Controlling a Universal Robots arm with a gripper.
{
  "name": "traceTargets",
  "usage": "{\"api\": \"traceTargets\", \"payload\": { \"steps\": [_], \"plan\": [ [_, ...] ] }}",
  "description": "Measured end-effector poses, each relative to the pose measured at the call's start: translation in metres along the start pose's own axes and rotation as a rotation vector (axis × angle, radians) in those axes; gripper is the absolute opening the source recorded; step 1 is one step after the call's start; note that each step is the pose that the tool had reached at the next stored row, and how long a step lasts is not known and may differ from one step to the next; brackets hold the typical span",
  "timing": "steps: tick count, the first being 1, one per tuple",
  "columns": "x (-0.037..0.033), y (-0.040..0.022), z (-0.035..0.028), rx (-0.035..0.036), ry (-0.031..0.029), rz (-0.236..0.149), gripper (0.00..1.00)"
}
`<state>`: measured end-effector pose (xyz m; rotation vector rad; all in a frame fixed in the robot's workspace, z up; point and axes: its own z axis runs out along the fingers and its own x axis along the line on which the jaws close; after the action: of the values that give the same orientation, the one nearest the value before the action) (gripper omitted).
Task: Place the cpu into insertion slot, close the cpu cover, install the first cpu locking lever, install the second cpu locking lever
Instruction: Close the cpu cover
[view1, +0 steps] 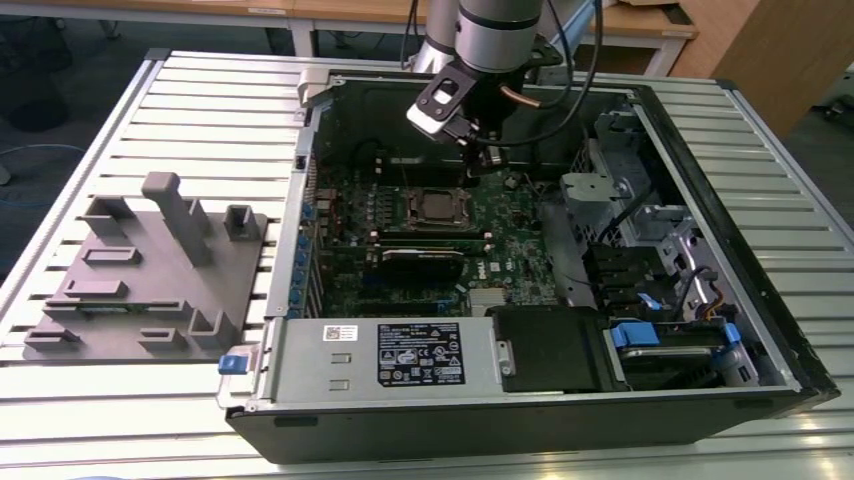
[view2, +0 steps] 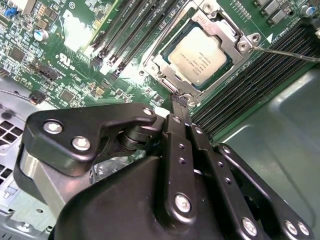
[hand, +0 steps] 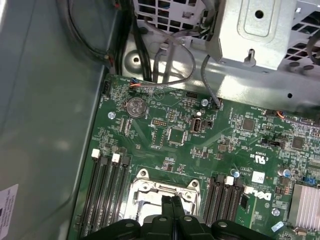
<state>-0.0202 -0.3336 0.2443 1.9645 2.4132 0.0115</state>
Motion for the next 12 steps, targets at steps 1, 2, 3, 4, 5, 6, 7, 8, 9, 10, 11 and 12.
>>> {"api": "traceTargets", "payload": {
  "steps": [1, 2, 3, 4, 5, 6, 7, 8, 9, 10, 11, 12],
  "plan": [
    [0.0, 0.0, 0.0, 0.0, 0.0001, -0.004, 0.1],
    [0.0, 0.0, 0.0, -0.0001, 0.0002, -0.009, 0.1],
    [0.0, 0.0, 0.0, -0.0002, 0.0003, -0.013, 0.1],
    [0.0, 0.0, 0.0, -0.0003, 0.0004, -0.017, 0.1],
    [0.0, 0.0, 0.0, -0.0004, 0.0005, -0.022, 0.1],
    [0.0, 0.0, 0.0, -0.0004, 0.0006, -0.026, 0.1],
    [0.0, 0.0, 0.0, -0.0005, 0.0008, -0.031, 0.1],
    [0.0, 0.0, 0.0, -0.0006, 0.0008, -0.035, 0.1],
    [0.0, 0.0, 0.0, -0.0007, 0.001, -0.04, 0.1],
    [0.0, 0.0, 0.0, -0.0008, 0.0012, -0.045, 0.1],
    [0.0, 0.0, 0.0, -0.0008, 0.0013, -0.05, 0.1],
    [0.0, 0.0, 0.0, -0.0009, 0.0014, -0.054, 0.1]
  ]
}}
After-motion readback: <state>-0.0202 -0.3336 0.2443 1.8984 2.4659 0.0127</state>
